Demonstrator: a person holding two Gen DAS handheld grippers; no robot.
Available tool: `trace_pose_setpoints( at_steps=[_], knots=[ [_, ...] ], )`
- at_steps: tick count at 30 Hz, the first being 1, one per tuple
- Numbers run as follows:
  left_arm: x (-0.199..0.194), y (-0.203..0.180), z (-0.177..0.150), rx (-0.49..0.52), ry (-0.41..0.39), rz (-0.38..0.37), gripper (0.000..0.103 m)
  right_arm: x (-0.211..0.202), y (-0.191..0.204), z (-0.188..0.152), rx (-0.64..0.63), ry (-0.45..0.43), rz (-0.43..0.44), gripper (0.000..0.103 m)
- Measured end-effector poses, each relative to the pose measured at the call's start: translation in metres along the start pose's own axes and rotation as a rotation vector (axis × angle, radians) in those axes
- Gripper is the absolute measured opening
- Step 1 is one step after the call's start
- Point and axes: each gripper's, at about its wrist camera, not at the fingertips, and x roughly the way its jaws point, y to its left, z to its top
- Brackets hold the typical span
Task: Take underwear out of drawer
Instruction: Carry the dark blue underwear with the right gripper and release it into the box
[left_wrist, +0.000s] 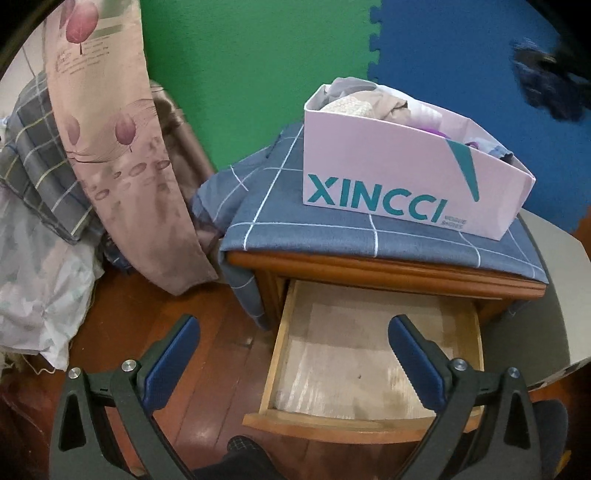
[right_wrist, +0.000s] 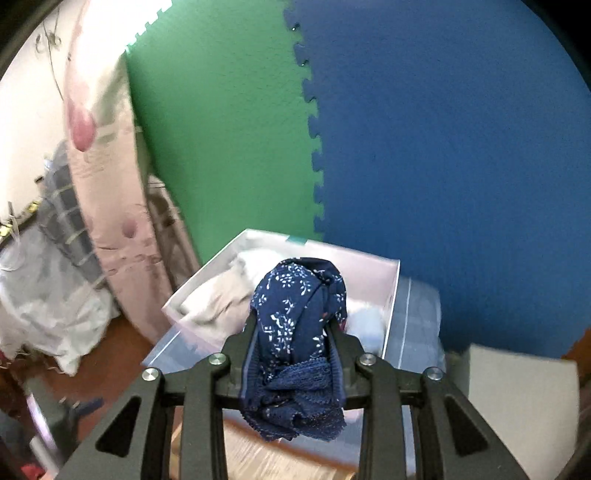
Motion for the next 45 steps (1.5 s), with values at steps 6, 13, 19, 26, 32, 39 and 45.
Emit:
trace_pose_setpoints(
  at_steps=[6,13,19,26,32,39,45],
  knots=[
    [0.005,0.006,0.005,-0.014,0.01,0.02,0.101,0.091,0.002,0.018,-0.019,0.113,-0.086,0.032],
    [0.01,0.005,0.008,-0.007,0.01,0.03,0.102,0.165,-0.008,-0.002,0.015,0.246,-0.152,0.034],
    [0.018,0.005,0.007,-0.008,0.031,0.023,0.101,0.195,-0.016,-0.022,0.032,0.306,-0.183,0.037],
    [0.019,-0.002,0.005,-0.012,0.045,0.019,0.101,0.174,-0.018,-0.022,0.058,0.262,-0.178,0.071],
    [0.003,-0.01,0.003,0.005,0.018,0.02,0.101,0.103,-0.003,-0.013,0.041,0.132,-0.137,0.081],
    [-0.019,-0.019,-0.009,0.007,0.006,0.006,0.101,-0.001,0.009,-0.057,0.053,0.009,-0.128,0.081],
    [-0.036,-0.024,-0.027,0.003,0.008,0.003,0.101,-0.055,0.022,-0.13,0.062,0.005,-0.19,0.081]
  ],
)
